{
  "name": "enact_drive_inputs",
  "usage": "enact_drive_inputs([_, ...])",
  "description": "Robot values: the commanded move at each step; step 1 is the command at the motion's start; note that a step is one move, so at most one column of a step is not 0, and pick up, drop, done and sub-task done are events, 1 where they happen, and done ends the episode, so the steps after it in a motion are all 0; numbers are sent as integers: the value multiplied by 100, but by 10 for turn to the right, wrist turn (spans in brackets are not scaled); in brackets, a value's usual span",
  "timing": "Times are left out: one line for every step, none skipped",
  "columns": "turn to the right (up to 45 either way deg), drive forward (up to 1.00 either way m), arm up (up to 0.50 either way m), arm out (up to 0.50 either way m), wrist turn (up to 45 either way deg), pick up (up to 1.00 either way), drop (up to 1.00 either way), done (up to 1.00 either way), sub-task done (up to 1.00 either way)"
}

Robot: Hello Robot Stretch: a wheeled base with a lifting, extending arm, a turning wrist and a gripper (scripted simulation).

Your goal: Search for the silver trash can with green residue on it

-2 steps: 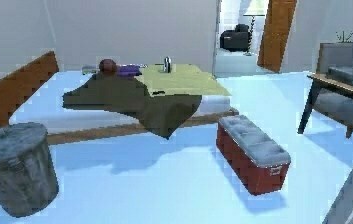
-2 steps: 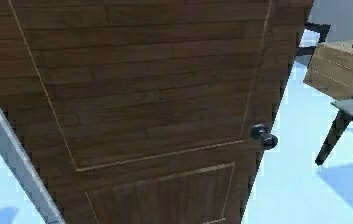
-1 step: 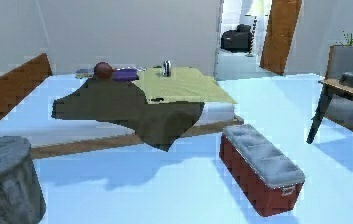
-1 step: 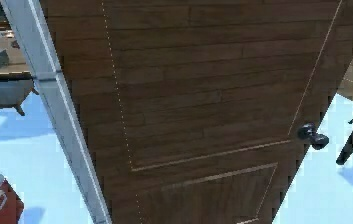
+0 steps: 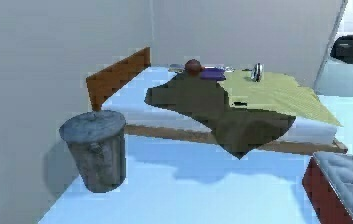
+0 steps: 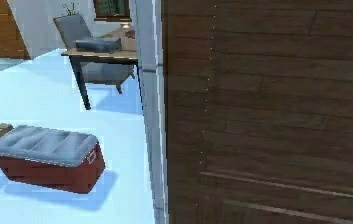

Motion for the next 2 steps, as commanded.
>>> enact_drive_inputs([0, 60, 0, 0, 0, 0, 0, 0, 0])
enact_drive_inputs([-360, 0, 0, 0, 0, 0, 0, 0, 0])
